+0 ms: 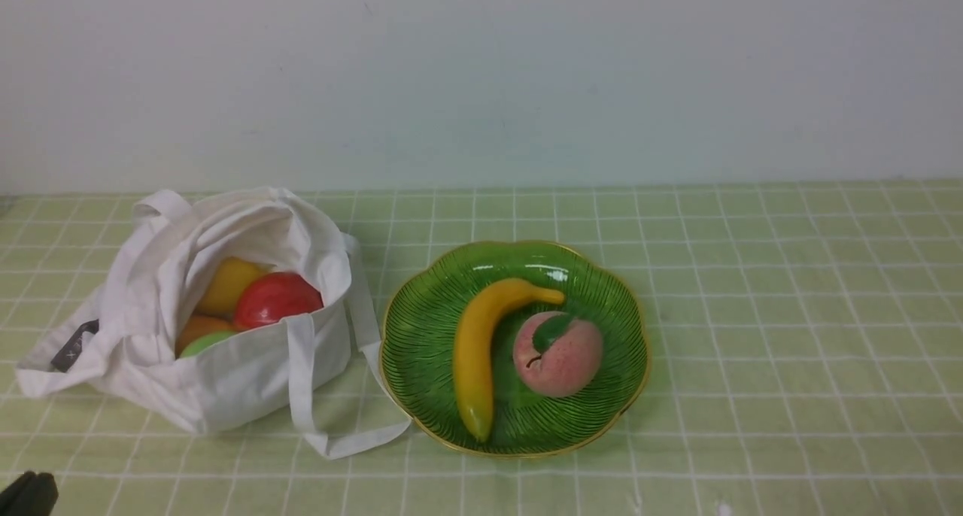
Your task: Take the fruit out of the bag on the green coffee tablecloth and place them on the plate.
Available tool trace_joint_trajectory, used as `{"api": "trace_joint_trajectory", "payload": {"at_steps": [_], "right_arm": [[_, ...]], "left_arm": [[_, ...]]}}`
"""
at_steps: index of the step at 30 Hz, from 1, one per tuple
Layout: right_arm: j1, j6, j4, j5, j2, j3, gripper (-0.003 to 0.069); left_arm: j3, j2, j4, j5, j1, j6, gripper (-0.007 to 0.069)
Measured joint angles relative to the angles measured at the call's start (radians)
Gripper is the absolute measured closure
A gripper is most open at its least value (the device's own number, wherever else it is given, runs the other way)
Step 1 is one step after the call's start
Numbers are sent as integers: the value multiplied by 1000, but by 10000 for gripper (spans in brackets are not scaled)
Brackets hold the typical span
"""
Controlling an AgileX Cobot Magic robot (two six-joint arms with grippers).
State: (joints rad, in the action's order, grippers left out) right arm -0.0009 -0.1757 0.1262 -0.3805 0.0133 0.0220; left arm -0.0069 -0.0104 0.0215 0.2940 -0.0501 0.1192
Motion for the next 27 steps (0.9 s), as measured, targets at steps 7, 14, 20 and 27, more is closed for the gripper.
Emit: {"api": "trace_joint_trajectory", "payload": {"at_steps": [7,14,20,27], "right_arm": [[0,0,0,0,0,0,669],[0,0,0,0,0,0,669],[0,0,0,0,0,0,669],[0,0,0,0,0,0,669]], "left_arm": [[34,0,-2,66,31,0,631],[35,0,-2,79,33,1,631],[35,0,-2,79,33,2,631],[35,0,-2,80,33,3,631]]}}
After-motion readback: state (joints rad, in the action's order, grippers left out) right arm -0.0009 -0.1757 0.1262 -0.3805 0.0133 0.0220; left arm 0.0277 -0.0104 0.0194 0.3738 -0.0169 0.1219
